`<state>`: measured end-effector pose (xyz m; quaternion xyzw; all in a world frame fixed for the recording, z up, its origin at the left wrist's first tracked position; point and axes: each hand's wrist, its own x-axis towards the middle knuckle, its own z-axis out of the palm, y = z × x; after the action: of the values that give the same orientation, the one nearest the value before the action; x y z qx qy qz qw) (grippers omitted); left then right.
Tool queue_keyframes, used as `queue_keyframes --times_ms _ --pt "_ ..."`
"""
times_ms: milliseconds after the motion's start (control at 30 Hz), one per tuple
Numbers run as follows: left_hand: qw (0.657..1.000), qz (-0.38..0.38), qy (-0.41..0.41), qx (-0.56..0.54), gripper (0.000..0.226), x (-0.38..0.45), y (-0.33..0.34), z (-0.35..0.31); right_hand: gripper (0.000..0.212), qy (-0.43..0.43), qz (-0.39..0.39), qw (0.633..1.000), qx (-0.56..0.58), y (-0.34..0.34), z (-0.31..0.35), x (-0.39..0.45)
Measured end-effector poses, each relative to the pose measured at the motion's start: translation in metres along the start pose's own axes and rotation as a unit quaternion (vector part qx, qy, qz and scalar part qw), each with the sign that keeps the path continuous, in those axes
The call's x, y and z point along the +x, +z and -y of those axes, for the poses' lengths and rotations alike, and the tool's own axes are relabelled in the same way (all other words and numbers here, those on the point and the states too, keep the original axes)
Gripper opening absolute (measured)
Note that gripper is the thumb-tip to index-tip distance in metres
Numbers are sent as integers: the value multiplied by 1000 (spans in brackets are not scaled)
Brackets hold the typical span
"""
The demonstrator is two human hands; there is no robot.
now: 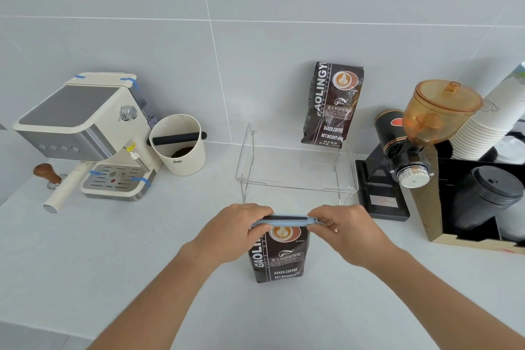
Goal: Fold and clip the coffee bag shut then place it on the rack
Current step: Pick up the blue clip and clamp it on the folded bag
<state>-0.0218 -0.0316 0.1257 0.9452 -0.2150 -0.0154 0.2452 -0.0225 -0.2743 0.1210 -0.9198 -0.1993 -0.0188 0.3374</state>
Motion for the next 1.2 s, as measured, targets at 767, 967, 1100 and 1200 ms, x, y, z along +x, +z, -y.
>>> queue_keyframes --times_ms 767,967,1100,1200 --pt "892 -23 -201 -404 38 -31 32 40 45 153 15 947 282 27 -14 -3" --pt "879 -23 -213 -426 58 -36 59 44 51 183 99 929 305 62 -32 -9" --pt "880 -7 -223 -420 60 -40 75 44 60 203 78 930 297 81 -38 -21" --pt "875 10 -243 -418 58 -46 88 45 65 223 62 926 299 90 -39 -30"
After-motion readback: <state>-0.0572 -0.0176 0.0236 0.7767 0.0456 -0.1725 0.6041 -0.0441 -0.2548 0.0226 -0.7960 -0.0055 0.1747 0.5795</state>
